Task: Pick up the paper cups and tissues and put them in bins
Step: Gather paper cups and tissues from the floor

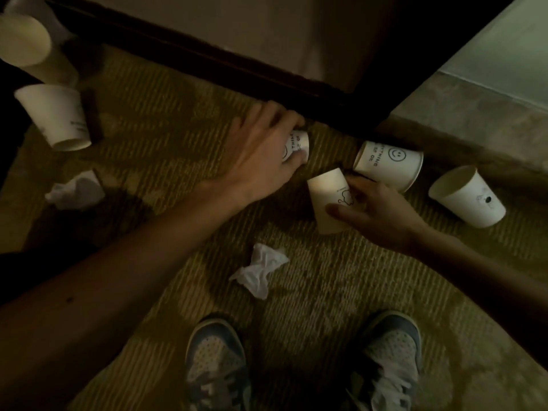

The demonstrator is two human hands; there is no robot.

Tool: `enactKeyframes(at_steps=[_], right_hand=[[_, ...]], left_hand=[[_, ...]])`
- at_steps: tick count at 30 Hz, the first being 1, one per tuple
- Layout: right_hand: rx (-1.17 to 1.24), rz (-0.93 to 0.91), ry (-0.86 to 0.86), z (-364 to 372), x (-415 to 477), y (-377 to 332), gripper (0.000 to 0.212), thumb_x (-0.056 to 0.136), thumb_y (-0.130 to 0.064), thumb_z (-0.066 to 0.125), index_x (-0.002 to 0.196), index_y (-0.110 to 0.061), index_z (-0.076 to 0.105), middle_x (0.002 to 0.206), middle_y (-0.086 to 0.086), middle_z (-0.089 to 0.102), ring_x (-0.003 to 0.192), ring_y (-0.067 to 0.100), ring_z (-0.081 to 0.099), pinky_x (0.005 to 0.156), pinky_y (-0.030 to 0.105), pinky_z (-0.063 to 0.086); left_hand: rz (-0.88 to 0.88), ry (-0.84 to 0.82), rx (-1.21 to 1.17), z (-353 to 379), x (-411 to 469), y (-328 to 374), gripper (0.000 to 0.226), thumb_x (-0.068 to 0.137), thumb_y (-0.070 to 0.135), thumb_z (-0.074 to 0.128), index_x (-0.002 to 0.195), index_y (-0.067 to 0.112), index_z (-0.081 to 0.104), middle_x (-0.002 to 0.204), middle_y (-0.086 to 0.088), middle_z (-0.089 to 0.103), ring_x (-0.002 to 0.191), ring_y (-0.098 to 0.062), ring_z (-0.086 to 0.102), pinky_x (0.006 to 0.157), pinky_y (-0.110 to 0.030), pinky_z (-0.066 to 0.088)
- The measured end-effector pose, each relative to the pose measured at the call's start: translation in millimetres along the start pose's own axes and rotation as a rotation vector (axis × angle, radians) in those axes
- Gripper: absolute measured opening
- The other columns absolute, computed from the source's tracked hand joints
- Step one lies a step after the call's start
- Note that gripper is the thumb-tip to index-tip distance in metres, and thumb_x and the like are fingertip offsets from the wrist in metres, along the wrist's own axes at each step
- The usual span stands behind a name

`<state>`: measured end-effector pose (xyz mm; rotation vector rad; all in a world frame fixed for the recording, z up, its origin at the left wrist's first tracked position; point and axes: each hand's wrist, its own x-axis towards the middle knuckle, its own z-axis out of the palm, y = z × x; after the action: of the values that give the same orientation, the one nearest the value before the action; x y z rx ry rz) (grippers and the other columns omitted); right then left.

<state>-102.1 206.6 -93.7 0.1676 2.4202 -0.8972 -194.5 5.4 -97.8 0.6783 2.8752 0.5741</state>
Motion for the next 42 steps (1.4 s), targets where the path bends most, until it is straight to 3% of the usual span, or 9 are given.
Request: enactKeyframes(at_steps=[8,12,18,22,27,33,37,39,42], right_hand=[[0.002,-0.004,0.060,18.9,-4.7,20.6,0.064,0.088,-0.047,0.062,0.142,-0.016,0.044,0.122,0.004,0.063,0.098,0.011,0.060,0.075,0.026,0.052],[0.001,0.027,0.079,27.3,-6.5,17.0,0.072,0.089,-0.050,0.060,0.147,-0.015,0.036,0.132,0.007,0.058,0.103,0.014,0.058,0.077,0.027,0.049],[0.035,0.047,0.074,33.6,-16.3,6.9,0.069,0.091,-0.045,0.061,0.147,-0.016,0.034,0.132,0.009,0.057,0.098,0.013,0.057,0.077,0.028,0.049],[0.087,0.072,0.045,37.6,-9.4,4.0,0.067,0.091,-0.045,0.060,0.147,-0.018,0.034,0.136,0.009,0.053,0.107,0.016,0.056,0.083,0.035,0.053],[0.305,0.148,0.005,43.9,-9.3,-0.3,0.065,0.088,-0.046,0.063,0.142,-0.022,0.036,0.127,0.005,0.055,0.103,0.016,0.059,0.085,0.039,0.054],[0.311,0.180,-0.083,56.8,-17.2,0.2,0.063,0.088,-0.048,0.061,0.142,-0.025,0.037,0.120,0.001,0.052,0.101,0.017,0.058,0.076,0.034,0.054],[0.308,0.177,-0.105,61.2,-19.9,3.5,0.062,0.089,-0.046,0.061,0.143,-0.025,0.037,0.117,-0.001,0.050,0.096,0.012,0.056,0.069,0.028,0.050],[0.325,0.171,-0.102,61.4,-19.9,4.7,0.059,0.089,-0.046,0.061,0.141,-0.026,0.039,0.118,-0.001,0.051,0.096,0.012,0.057,0.070,0.029,0.050],[0.357,0.166,-0.110,61.9,-20.8,7.4,0.057,0.088,-0.046,0.062,0.139,-0.029,0.040,0.109,-0.008,0.052,0.096,0.012,0.058,0.068,0.028,0.050]], left_hand=[[-0.001,-0.174,0.205,25.3,-2.0,-17.9,0.081,0.079,0.068,0.060,0.145,0.028,0.034,0.141,-0.005,0.045,0.129,-0.030,0.038,0.101,-0.055,0.032],[-0.017,-0.326,0.330,22.9,-5.5,-23.7,0.083,0.069,0.076,0.063,0.131,0.023,0.051,0.137,-0.010,0.043,0.127,-0.030,0.037,0.101,-0.050,0.033],[-0.242,-0.402,-0.083,13.9,-54.4,-55.2,0.069,0.076,0.053,0.074,0.130,0.018,0.050,0.122,-0.006,0.059,0.099,-0.018,0.053,0.076,-0.031,0.041],[-0.370,-0.235,-0.517,7.8,-71.9,-59.8,0.069,0.085,0.042,0.066,0.145,0.041,0.032,0.114,0.011,0.052,0.095,-0.010,0.053,0.076,-0.029,0.042],[-0.511,-0.272,-0.769,2.2,-100.2,-42.6,0.023,0.072,0.049,0.051,0.089,0.046,0.066,0.101,0.018,0.053,0.088,-0.013,0.055,0.068,-0.029,0.041],[-0.345,-0.584,-0.578,25.3,-146.2,-38.8,0.070,0.080,0.066,0.062,0.143,0.043,0.039,0.140,0.014,0.046,0.124,-0.006,0.044,0.093,-0.024,0.035],[-0.251,-0.658,-0.532,42.9,-157.6,-26.9,0.076,0.084,0.061,0.062,0.149,0.048,0.024,0.155,0.011,0.034,0.138,-0.011,0.036,0.111,-0.030,0.030],[-0.255,-0.634,-0.504,48.4,-159.4,-23.0,0.063,0.085,0.059,0.063,0.142,0.038,0.046,0.142,0.007,0.053,0.127,-0.013,0.050,0.108,-0.037,0.040],[-0.310,-0.513,-0.583,52.6,-161.9,-24.1,0.025,0.084,0.054,0.067,0.078,0.030,0.069,0.077,0.016,0.066,0.079,-0.006,0.061,0.070,-0.030,0.048]])
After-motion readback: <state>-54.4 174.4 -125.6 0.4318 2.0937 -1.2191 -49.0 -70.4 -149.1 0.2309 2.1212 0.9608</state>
